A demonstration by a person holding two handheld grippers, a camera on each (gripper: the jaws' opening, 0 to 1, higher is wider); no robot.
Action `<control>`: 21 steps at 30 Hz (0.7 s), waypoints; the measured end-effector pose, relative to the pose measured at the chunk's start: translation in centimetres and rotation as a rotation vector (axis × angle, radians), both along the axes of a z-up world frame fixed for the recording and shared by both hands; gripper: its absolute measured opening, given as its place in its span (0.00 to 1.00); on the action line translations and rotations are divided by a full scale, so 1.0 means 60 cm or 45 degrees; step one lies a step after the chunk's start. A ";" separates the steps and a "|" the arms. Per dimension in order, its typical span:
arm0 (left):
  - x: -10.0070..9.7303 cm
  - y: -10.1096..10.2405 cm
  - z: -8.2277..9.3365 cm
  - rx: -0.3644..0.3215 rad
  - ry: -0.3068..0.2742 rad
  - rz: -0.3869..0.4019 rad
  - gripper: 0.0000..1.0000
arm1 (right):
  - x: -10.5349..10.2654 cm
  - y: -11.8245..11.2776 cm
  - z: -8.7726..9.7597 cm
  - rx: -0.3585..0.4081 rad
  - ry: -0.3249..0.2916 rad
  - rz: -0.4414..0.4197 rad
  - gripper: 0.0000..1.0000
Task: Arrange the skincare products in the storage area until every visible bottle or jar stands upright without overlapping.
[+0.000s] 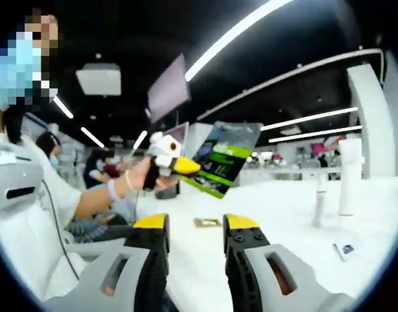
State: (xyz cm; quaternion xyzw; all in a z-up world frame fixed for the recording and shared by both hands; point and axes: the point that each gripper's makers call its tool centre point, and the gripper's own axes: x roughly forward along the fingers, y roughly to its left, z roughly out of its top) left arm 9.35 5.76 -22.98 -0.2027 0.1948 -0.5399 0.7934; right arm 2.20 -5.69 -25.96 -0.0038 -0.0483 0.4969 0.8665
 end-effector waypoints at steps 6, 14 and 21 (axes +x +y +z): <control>0.032 0.012 0.009 -0.129 0.151 -0.012 0.00 | 0.019 -0.007 -0.012 0.001 0.067 -0.074 0.44; 0.090 0.029 -0.003 -0.238 0.396 0.019 0.00 | 0.050 -0.030 -0.030 -0.054 0.103 -0.244 0.60; 0.144 0.041 -0.029 -0.224 0.603 0.026 0.00 | 0.068 -0.041 -0.042 -0.130 0.090 -0.367 0.78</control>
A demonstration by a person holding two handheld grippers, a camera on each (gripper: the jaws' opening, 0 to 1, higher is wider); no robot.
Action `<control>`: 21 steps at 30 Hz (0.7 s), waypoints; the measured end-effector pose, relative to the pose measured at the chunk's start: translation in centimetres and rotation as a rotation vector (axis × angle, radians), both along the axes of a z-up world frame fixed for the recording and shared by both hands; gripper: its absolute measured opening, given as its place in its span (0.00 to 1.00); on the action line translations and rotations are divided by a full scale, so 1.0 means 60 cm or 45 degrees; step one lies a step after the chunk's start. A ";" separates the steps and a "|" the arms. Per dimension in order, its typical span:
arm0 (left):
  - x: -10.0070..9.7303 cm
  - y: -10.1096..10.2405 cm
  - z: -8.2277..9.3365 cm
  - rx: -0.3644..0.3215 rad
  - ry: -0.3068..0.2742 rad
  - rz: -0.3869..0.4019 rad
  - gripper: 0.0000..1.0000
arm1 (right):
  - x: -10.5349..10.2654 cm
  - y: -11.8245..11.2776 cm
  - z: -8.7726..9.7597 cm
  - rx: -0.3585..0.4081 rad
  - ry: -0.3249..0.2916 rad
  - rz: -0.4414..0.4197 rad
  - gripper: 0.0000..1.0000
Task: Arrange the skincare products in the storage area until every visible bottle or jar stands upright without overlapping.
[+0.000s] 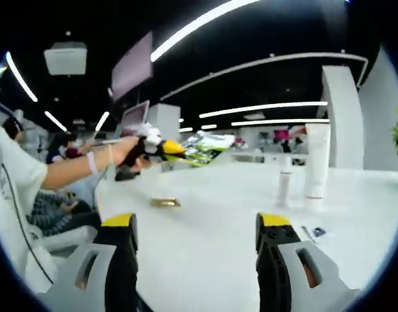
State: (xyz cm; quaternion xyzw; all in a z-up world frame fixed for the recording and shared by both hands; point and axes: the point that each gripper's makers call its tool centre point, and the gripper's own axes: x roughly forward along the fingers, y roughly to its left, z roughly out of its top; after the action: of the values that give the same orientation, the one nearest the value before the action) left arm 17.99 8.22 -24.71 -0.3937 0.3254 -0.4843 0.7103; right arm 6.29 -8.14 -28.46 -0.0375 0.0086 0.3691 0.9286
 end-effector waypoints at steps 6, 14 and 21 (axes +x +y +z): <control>0.050 0.017 -0.021 0.019 0.131 0.023 0.00 | 0.007 -0.007 -0.004 0.020 0.036 -0.027 0.80; 0.088 0.027 -0.051 0.083 0.251 0.024 0.00 | 0.009 -0.001 -0.017 -0.009 0.061 -0.018 0.82; 0.102 0.014 -0.079 0.175 0.302 -0.024 0.00 | 0.008 0.000 -0.015 -0.028 0.058 -0.020 0.89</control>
State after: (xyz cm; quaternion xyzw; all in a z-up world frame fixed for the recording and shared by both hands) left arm 24.11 9.08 -29.48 -0.3956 0.4430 -0.4176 0.6877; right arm 6.79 -8.16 -29.38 -0.0391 0.0341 0.3626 0.9305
